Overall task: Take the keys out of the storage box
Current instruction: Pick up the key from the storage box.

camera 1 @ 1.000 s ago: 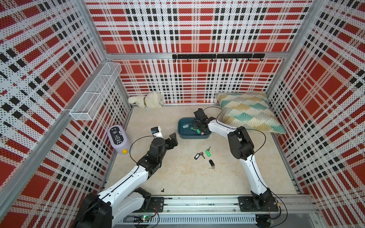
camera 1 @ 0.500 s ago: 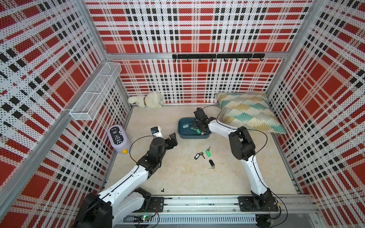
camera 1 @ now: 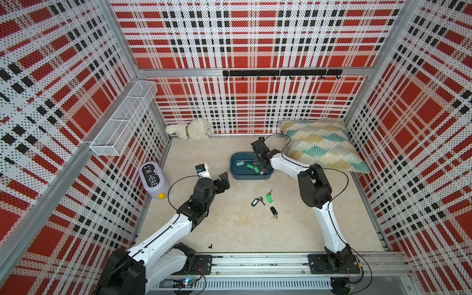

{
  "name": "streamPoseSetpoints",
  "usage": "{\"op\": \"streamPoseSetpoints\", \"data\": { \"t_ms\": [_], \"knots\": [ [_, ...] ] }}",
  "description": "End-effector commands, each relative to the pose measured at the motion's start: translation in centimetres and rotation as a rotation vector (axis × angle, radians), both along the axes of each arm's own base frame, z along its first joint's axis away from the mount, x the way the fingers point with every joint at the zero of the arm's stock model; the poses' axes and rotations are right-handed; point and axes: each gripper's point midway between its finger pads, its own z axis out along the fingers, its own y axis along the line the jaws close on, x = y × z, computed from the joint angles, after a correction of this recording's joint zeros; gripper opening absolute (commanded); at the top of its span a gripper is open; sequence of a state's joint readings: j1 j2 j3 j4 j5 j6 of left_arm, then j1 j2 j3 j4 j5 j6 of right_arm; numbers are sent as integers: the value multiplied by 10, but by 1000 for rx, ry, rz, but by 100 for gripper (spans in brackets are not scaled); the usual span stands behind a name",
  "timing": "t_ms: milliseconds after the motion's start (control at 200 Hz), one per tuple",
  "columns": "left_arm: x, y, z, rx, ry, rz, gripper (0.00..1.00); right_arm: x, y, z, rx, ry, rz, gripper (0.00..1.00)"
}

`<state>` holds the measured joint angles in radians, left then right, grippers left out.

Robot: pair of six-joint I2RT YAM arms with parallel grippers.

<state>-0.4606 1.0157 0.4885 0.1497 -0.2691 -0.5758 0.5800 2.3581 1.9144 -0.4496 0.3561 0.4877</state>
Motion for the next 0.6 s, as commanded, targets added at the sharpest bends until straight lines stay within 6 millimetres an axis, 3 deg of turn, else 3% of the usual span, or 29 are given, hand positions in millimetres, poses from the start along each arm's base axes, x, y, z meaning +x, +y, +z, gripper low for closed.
{"op": "streamPoseSetpoints", "data": {
  "t_ms": [0,256,596],
  "knots": [
    [4,1,9,-4,-26,3,95,1,-3,-22,-5,45,-7,54],
    [5,3,8,-1,-25,10,96,6,-2,-32,1,50,0,45],
    [5,8,12,-7,-41,25,95,10,2,-41,1,47,25,25]
  ]
}}
